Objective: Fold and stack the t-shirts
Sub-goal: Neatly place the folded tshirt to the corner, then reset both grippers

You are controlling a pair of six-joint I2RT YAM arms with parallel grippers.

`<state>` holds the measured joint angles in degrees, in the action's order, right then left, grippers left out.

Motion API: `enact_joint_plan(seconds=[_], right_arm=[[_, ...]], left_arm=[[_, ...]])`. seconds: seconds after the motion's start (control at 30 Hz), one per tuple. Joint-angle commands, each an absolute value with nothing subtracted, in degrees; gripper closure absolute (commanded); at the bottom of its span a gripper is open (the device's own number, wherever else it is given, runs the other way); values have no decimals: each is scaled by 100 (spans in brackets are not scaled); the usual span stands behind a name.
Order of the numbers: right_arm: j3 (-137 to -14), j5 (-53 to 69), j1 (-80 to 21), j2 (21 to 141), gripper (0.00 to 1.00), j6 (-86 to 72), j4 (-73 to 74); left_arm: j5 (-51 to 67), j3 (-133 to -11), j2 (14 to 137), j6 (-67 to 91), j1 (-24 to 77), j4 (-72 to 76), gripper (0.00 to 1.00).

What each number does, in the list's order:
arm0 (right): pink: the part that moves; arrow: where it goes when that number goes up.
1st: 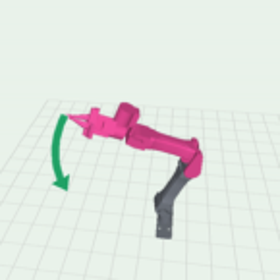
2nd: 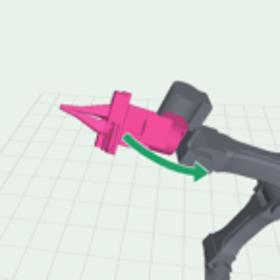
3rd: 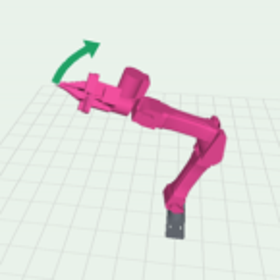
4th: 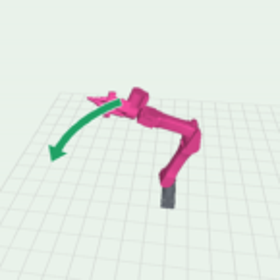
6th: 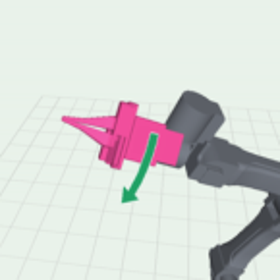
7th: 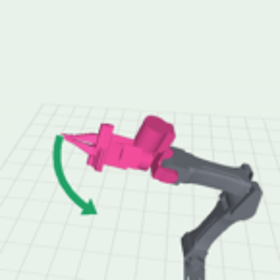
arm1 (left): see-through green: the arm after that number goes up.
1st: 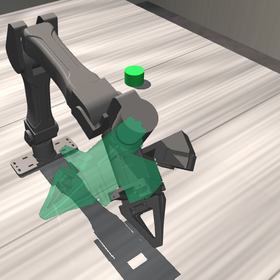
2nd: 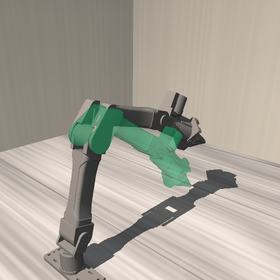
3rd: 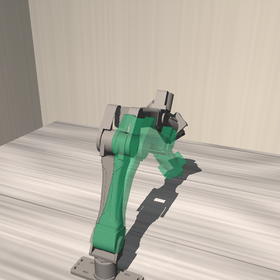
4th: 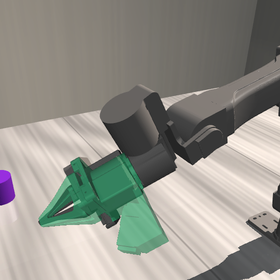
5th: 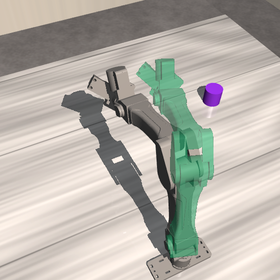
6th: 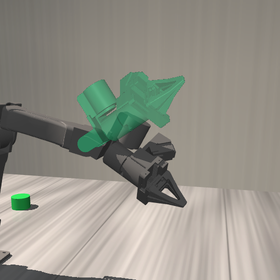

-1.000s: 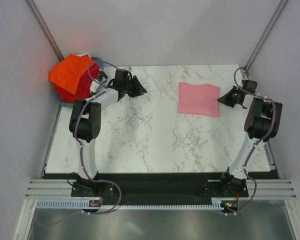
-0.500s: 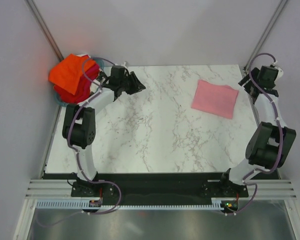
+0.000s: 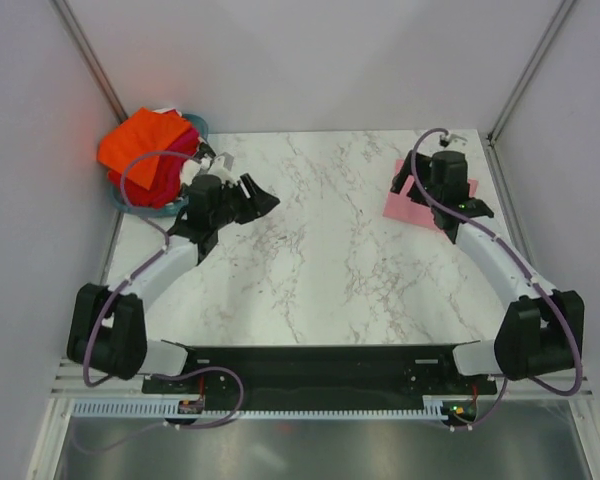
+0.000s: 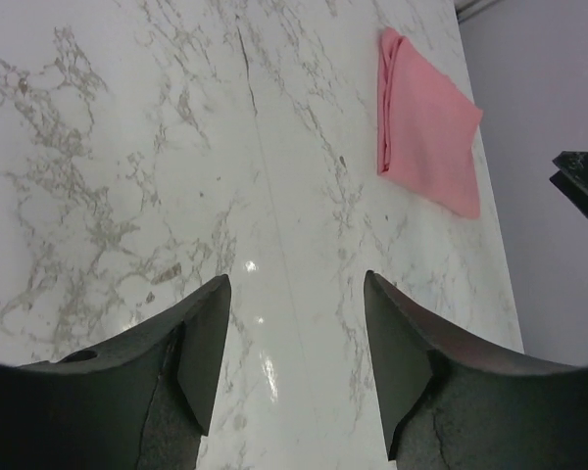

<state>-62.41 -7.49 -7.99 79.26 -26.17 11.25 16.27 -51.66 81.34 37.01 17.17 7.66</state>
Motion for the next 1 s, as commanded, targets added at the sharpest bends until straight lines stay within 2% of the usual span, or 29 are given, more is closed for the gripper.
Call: enact_joint_plan(seconds=[0.0,0.07,0.1,0.13,0.17,0.23,0.3,0.43,0.53,0.7,0.97], right_arm=[[-5863,-1063,-1492,7261,2,-2295,697],[-5522,-1256,-2142,6963,2,-2145,441],[-5406,-1361,-2553,6874,2,-1962,405],[-5170,-1667,-2758,6690,2,-1925,378],[-5037,-1774,-2916,6610,2,-1890,291],[-4617,-1828,-3137,6365,2,-1950,237],[-4143,-1828,-3138,6032,2,-2161,176],[-3124,-2143,-3120,5311,2,-2608,-263],[-2499,-2382,-3138,4906,2,-2909,-369],[-1855,-2416,-3138,4623,2,-3040,-588],[-1582,-2241,-3129,4421,2,-3260,-800]], left_arm=[[1284,-4361,7042,3639,1775,1432,35],[1169,-3809,6350,3586,1810,1547,29],[1091,-3632,6128,3551,1837,1556,20],[1064,-3465,5856,3516,1846,1547,19],[1046,-3097,5601,3429,1854,1547,12],[950,-2683,4784,3244,1881,1547,11],[757,-1745,3891,2789,1881,1451,10],[300,-1249,2519,2523,1881,688,9],[158,-1038,1954,2707,1881,28,8],[308,-870,1714,2812,1881,-133,11],[105,-896,2030,2883,1881,-79,12]])
